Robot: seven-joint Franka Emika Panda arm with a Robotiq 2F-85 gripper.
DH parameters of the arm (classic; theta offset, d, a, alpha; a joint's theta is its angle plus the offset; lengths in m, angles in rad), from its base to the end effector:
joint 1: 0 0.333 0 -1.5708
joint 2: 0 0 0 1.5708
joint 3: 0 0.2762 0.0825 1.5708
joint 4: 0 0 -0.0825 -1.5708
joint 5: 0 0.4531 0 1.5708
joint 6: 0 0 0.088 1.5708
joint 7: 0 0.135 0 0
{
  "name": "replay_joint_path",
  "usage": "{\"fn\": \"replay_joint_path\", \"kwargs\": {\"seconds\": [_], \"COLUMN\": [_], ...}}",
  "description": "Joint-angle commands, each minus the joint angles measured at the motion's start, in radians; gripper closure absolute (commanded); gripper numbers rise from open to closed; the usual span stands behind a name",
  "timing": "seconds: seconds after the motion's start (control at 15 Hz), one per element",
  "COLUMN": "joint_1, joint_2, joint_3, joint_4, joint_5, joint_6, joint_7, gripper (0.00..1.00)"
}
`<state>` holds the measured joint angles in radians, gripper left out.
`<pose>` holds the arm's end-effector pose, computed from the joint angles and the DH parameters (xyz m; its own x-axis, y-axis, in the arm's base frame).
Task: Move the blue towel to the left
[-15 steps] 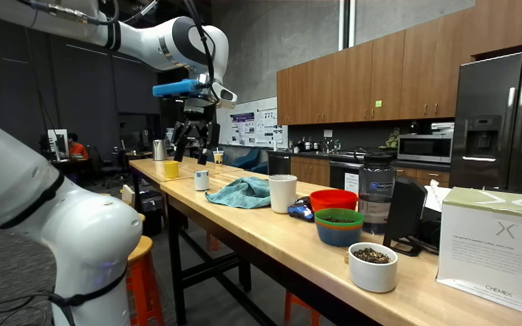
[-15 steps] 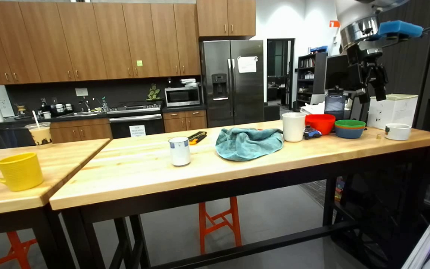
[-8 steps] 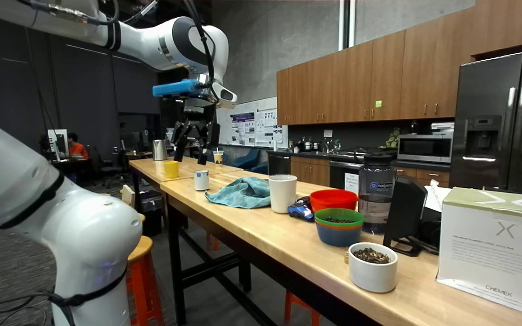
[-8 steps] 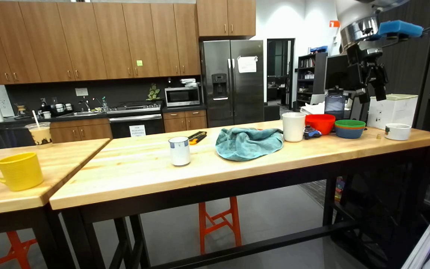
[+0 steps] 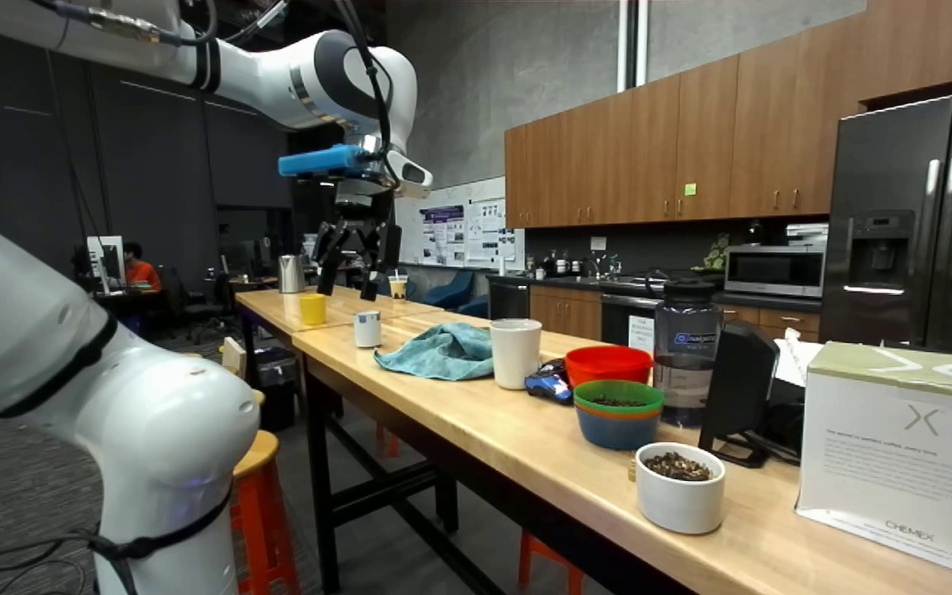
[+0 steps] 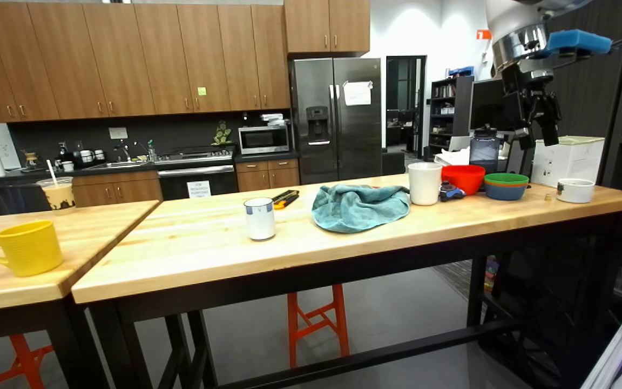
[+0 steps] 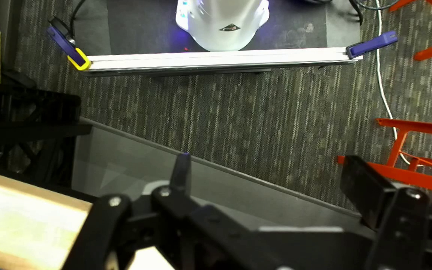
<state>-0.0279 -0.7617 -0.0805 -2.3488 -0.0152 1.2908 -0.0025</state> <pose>0.3661 -0.0438 0.5091 0.9537 -0.0678 -0.2932 -0.0834 -0.9957 -0.0411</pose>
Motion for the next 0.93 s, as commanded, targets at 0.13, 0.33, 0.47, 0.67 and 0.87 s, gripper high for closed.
{"fn": "replay_joint_path", "kwargs": {"seconds": [0.13,0.33,0.47,0.67,0.87], "joint_1": [-0.011,-0.007,0.000,0.018,0.046], "joint_2": [0.002,0.004,0.005,0.005,0.006], "joint_3": [0.007,0.002,0.009,0.025,0.050], "joint_4": [0.002,-0.007,-0.018,-0.027,-0.034], "joint_5": [0.003,0.017,0.020,0.026,0.050], "joint_6": [-0.001,0.015,0.028,0.064,0.126], "joint_7": [-0.006,-0.011,-0.015,-0.027,-0.042], "gripper": [0.00,0.00,0.00,0.00,0.00]}}
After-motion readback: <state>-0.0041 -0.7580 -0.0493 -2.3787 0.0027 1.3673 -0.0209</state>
